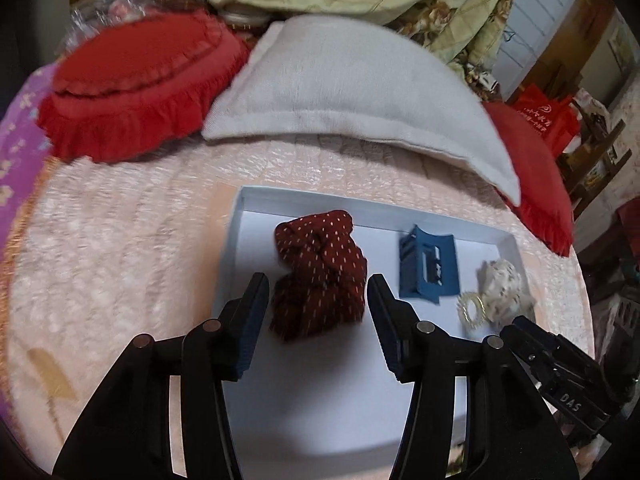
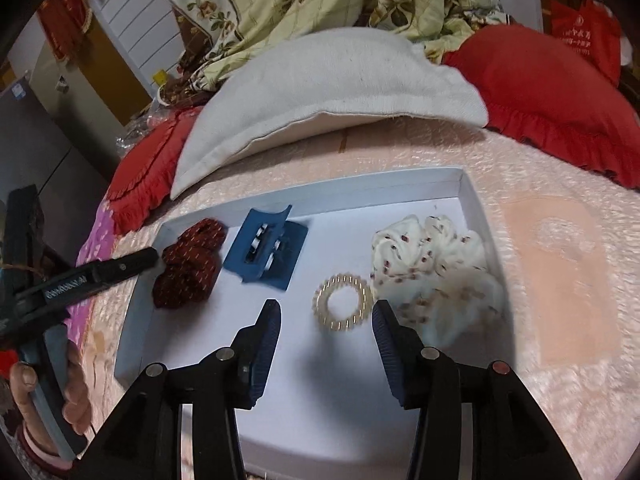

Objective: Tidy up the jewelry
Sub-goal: 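Lower the scrunchie and coil tie into the tray and open both tools, then grasp the red bead bracelet with the left tool while the right tool grasps the white pearl bracelet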

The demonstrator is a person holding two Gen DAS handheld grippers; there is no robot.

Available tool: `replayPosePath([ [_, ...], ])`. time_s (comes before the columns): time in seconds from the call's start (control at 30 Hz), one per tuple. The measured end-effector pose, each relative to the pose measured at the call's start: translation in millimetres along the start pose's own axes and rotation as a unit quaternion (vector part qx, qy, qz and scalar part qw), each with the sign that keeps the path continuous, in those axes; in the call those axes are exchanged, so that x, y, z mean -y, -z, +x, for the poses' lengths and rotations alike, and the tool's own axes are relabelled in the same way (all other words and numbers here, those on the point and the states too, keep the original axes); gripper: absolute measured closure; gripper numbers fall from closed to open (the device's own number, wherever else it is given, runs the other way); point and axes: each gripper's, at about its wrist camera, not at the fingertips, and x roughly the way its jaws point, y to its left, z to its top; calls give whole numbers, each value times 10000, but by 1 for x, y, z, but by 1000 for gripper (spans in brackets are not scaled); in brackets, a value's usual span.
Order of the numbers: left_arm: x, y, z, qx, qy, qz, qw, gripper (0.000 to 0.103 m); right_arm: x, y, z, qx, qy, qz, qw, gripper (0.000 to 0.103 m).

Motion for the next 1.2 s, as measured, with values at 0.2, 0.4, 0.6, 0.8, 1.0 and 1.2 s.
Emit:
replayPosePath([
  [0.2,-11,49,-59,278,-249,11,9993,52,-34,40,1,-423,-91,-496,9978,57],
  [0.4,-28,121,-99,453,-585,9,9973,52,-68,58,12,-383,120,-792,9961,57],
  [0.6,-37,172,-114,430,-479,-70,9979,52,-59,65,7,-697,-23,-674,9953,57],
  [0.8,-34,200,-120,378,-423,-75,9984,52,-50,76,-33,-217,-64,-523,9984,57],
  [1.0,-24,228,-126,366,-285,292,9985,52,-11,130,-112,382,-6,-481,9981,57],
  [1.2,-19,251,-113,187,-308,544,9979,52,42,189,-122,157,421,-187,9988,57],
])
